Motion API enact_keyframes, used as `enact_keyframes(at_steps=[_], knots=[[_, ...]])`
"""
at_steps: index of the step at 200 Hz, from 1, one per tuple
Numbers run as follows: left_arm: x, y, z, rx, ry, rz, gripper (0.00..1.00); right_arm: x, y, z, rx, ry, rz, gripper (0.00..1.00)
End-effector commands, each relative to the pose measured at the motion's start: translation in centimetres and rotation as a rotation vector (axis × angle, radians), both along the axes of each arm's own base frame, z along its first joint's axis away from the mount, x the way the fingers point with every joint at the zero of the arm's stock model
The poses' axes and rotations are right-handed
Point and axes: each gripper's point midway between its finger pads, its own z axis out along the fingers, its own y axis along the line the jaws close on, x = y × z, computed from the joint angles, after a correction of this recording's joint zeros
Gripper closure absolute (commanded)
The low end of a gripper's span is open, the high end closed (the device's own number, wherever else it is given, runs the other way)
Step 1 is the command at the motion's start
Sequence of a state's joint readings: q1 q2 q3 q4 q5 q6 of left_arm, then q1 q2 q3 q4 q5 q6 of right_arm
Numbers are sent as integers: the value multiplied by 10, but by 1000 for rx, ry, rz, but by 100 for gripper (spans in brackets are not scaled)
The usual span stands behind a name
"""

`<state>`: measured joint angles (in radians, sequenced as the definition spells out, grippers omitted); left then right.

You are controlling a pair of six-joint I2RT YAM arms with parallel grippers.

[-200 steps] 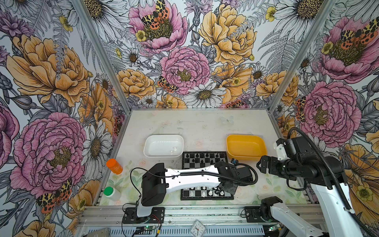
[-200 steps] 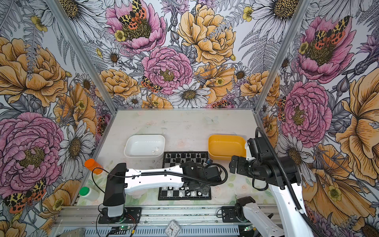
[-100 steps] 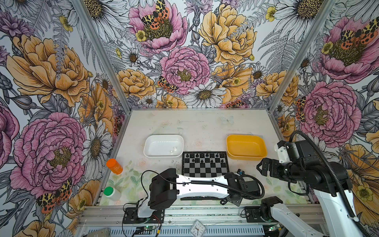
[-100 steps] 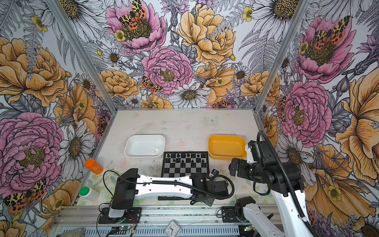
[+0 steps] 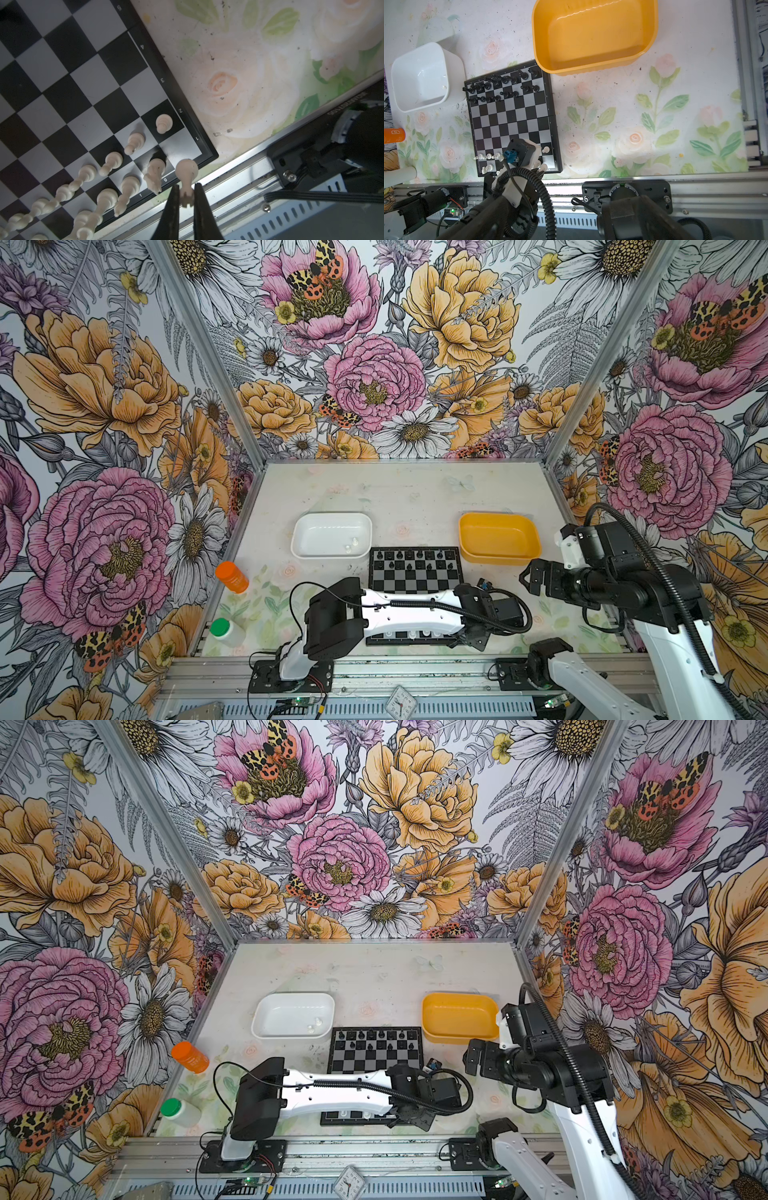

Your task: Set up the chess pieces on the board

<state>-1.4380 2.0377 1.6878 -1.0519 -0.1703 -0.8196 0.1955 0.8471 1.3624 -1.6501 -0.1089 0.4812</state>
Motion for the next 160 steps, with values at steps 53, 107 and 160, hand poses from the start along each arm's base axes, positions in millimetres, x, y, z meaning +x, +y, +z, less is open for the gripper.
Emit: enact_keyframes(at_steps=[53,107,160], knots=[[-3,-4,-12,-7,65,-28,88,-23,-6,-4,-29,116,-2,1],[-10,2,-23,15,97,-31,88,-26,-5,-9,-24,134,2,1],[-7,1,-27,21,95,-31,88,-27,-3,-7,-14,125,8,1]])
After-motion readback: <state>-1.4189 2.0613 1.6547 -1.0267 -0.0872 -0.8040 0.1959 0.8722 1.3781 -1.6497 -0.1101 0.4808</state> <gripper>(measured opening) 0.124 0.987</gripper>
